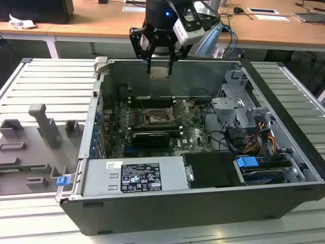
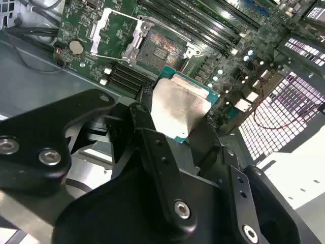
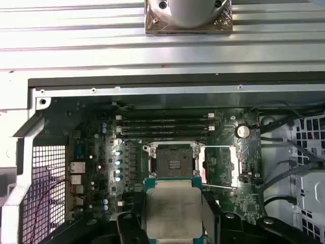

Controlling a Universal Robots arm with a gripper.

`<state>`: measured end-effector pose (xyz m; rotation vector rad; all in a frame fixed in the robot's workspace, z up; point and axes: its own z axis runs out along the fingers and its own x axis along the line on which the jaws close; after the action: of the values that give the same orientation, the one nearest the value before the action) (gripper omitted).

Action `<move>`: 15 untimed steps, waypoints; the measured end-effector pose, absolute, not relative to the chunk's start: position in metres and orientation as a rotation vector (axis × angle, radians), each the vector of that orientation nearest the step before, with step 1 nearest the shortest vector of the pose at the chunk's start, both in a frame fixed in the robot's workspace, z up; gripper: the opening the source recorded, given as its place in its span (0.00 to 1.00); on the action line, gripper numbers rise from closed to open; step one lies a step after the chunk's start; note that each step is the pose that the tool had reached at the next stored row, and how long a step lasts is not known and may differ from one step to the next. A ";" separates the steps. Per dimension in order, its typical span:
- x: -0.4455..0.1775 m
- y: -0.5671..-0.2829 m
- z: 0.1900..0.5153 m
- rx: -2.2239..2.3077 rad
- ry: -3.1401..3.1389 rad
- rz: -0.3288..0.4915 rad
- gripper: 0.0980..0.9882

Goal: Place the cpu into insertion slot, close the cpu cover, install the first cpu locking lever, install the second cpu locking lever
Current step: 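Place the cpu into insertion slot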

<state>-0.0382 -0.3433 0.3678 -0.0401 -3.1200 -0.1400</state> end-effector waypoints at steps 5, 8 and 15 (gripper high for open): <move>-0.038 -0.343 0.367 -0.143 -3.120 -0.141 0.49; -0.038 -0.343 0.366 -0.145 -3.120 -0.141 0.49; -0.038 -0.343 0.365 -0.173 -3.119 -0.141 0.49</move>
<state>-0.0382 -0.3434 0.3652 -0.1726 -3.1192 -0.1411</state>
